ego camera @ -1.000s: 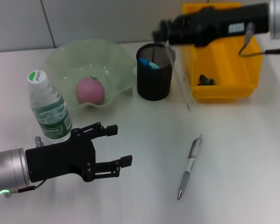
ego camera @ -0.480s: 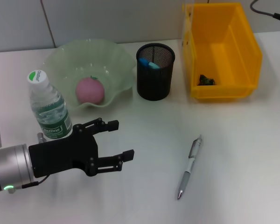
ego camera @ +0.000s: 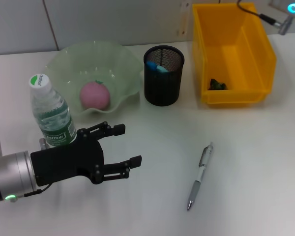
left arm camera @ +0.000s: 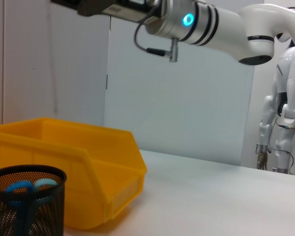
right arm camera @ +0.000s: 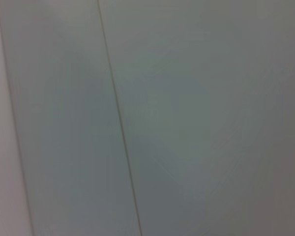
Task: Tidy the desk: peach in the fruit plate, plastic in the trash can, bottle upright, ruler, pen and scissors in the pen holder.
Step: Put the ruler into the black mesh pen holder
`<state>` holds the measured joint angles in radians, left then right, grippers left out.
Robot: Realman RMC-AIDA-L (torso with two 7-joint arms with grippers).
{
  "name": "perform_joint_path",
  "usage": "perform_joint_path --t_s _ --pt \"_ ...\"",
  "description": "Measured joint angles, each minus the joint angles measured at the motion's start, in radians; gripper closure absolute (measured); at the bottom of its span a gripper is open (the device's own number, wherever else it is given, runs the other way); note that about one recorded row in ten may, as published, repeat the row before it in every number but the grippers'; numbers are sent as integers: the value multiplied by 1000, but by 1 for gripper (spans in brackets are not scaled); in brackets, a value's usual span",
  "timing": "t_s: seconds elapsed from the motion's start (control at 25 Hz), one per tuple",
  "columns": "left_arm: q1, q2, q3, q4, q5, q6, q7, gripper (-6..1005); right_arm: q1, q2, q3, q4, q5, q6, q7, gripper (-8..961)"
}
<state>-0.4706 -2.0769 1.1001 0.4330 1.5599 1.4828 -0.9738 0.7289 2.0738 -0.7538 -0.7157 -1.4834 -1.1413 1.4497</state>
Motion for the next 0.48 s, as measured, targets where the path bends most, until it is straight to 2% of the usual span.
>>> perform_joint_path --t_s 0.16,0.2,0.48 --pt "-1 0 -5 -2 0 -1 1 138 31 1 -1 74 27 36 -80 573" --pt "-1 0 -5 -2 0 -1 1 138 54 2 -1 132 65 55 -140 573" --pt "-1 0 -3 -10 -14 -3 1 137 103 5 -2 253 117 105 -265 572"
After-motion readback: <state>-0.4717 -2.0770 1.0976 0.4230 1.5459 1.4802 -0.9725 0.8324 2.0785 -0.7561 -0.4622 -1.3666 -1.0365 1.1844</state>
